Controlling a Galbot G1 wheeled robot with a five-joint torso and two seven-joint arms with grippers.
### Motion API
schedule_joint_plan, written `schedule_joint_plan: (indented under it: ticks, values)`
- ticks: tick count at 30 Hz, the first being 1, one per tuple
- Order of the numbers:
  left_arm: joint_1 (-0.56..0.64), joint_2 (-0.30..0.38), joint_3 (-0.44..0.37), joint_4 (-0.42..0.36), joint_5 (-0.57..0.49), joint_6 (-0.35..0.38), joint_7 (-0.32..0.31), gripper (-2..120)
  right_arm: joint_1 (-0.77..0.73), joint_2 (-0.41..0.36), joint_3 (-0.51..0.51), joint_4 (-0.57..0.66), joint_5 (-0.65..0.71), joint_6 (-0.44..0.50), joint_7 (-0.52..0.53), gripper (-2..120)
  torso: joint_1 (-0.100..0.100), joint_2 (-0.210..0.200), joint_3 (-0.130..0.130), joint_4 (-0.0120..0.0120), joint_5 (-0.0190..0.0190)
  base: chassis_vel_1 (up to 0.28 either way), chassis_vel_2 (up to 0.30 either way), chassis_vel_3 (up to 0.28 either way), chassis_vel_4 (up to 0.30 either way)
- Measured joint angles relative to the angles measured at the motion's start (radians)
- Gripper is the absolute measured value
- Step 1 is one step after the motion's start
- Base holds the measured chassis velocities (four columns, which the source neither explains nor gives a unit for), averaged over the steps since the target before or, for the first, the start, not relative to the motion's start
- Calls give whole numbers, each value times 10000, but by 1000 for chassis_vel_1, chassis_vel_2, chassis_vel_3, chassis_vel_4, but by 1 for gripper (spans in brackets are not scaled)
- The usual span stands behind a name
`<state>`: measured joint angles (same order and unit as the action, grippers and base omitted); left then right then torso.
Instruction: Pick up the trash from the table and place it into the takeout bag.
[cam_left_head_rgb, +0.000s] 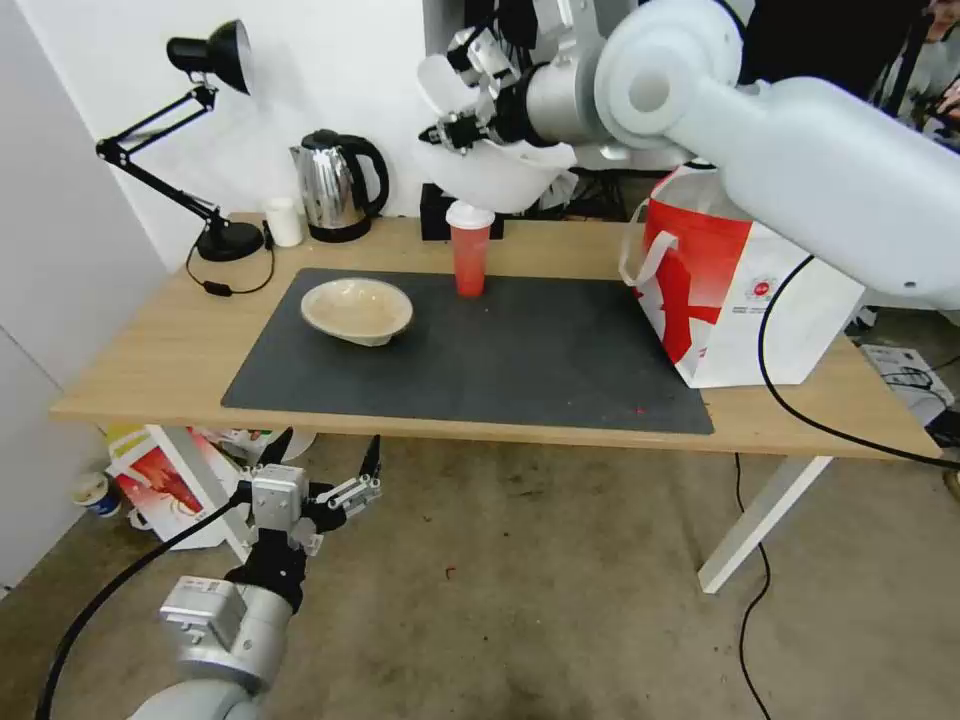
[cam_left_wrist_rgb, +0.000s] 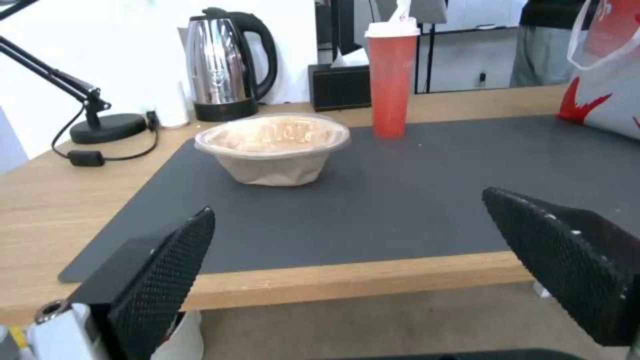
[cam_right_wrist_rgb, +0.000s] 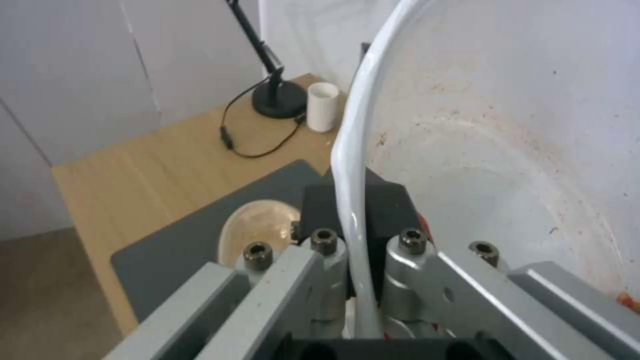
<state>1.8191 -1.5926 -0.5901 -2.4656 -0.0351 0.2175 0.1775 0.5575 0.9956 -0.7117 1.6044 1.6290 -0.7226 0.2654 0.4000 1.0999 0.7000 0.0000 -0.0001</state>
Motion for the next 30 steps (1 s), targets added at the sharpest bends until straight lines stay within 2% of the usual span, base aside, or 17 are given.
schedule_joint_plan:
  ticks: [9,16,30]
  values:
    - [-10,4,-32,0,-119,-17,0,100,416,-182,-144,-368,-47,0,-193,0,0,1,0,-2,2,0,0,0,0]
    - [-67,7,-25,67,-129,-20,1,100,666,-521,-412,-1098,-648,0,-840,0,1,1,0,0,2,0,0,0,0]
    - [-129,44,3,132,-158,-35,21,100,675,-1895,-792,-1633,-1398,-3,-1426,0,0,0,0,0,2,0,0,0,0]
